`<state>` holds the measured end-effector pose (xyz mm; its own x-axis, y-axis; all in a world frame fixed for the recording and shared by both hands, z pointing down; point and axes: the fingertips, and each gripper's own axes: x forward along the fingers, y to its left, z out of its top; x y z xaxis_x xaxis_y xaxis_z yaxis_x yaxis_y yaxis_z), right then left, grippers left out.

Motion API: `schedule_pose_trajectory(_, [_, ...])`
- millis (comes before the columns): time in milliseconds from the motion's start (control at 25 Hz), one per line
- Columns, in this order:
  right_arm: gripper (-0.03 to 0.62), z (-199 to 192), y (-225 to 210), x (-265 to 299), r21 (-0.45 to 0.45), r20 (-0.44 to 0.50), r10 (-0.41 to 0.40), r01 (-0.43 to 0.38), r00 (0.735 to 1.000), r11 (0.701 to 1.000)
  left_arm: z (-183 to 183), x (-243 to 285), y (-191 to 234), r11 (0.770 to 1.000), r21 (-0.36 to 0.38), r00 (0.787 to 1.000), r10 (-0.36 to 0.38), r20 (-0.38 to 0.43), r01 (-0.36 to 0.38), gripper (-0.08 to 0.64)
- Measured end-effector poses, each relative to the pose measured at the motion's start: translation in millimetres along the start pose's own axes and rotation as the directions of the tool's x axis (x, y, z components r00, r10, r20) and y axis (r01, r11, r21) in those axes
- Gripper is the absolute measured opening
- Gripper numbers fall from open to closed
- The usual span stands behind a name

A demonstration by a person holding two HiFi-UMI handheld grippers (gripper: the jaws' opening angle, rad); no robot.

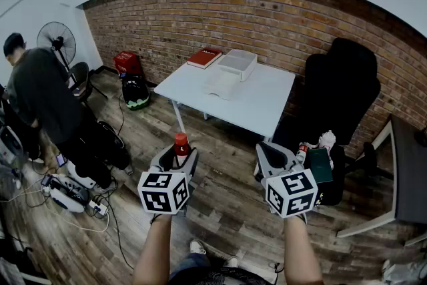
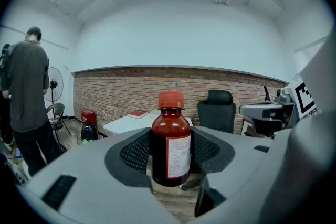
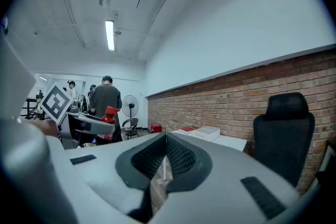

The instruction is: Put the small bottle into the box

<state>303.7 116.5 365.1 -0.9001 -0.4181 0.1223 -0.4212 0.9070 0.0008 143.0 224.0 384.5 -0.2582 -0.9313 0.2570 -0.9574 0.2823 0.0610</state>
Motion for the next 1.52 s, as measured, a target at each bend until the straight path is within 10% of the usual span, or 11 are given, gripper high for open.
schedule_pose_trajectory(1520, [0.020, 18.4, -1.6, 226.3, -0.054, -0.090, -0.129, 0.125, 0.988, 0.991, 37.0, 175.3, 165.2, 0.986, -0.029, 0.986, -0.164, -0.021, 0.164, 0.236])
